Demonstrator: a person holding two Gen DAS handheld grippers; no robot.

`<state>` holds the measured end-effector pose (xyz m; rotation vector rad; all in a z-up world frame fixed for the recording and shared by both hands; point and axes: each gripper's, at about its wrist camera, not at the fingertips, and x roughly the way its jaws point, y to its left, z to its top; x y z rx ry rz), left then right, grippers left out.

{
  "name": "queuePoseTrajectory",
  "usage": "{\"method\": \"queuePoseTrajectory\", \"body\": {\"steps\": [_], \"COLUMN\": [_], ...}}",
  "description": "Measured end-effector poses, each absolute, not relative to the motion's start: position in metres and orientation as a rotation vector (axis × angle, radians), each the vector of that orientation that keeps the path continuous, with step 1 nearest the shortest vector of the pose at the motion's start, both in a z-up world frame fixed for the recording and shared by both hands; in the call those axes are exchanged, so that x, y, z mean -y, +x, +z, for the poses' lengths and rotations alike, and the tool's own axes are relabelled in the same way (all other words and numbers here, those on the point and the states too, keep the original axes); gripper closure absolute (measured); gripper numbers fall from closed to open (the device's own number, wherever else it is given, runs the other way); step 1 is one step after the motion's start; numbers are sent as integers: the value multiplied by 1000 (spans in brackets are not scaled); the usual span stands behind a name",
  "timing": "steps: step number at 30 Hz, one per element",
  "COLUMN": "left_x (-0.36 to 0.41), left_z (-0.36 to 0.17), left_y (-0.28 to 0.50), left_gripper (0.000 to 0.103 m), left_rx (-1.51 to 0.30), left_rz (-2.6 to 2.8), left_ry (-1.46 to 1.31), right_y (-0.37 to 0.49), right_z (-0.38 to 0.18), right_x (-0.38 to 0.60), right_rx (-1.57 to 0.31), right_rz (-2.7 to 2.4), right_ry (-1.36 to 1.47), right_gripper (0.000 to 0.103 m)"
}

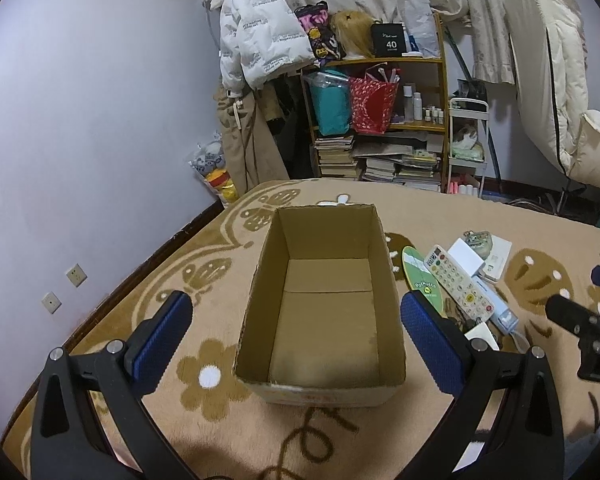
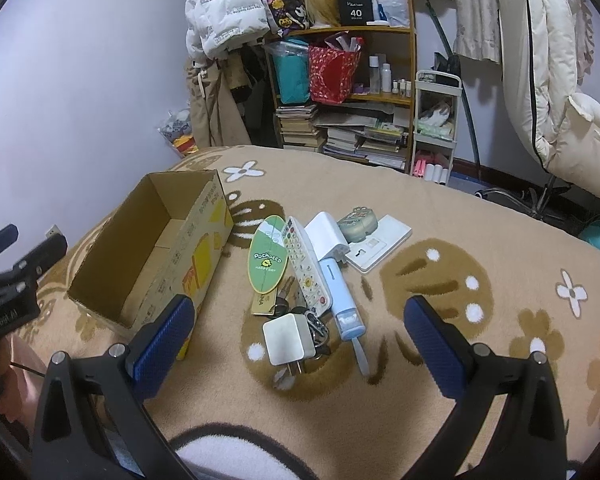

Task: Organize rigid objects
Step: 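Grip the box wall with the left tool while the right tool reaches the white charger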

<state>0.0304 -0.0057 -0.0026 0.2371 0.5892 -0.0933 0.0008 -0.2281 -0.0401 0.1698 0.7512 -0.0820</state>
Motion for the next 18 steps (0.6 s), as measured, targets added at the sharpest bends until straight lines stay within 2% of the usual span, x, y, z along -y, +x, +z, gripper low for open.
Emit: {"method": "queuePoseTrajectory", "body": {"steps": [18], "left_x": [-2], "left_z": [-19], "left_y": [106], "left_gripper": [0], "left_rx": [-771], "left_rz": [-123], "left_ry": [264], "right_y": [53], "right_z": [-68], "right_x": [232], "right_rx": [-836], "right_rz": [-85], "right_ry": [178], "right_gripper": [0]}}
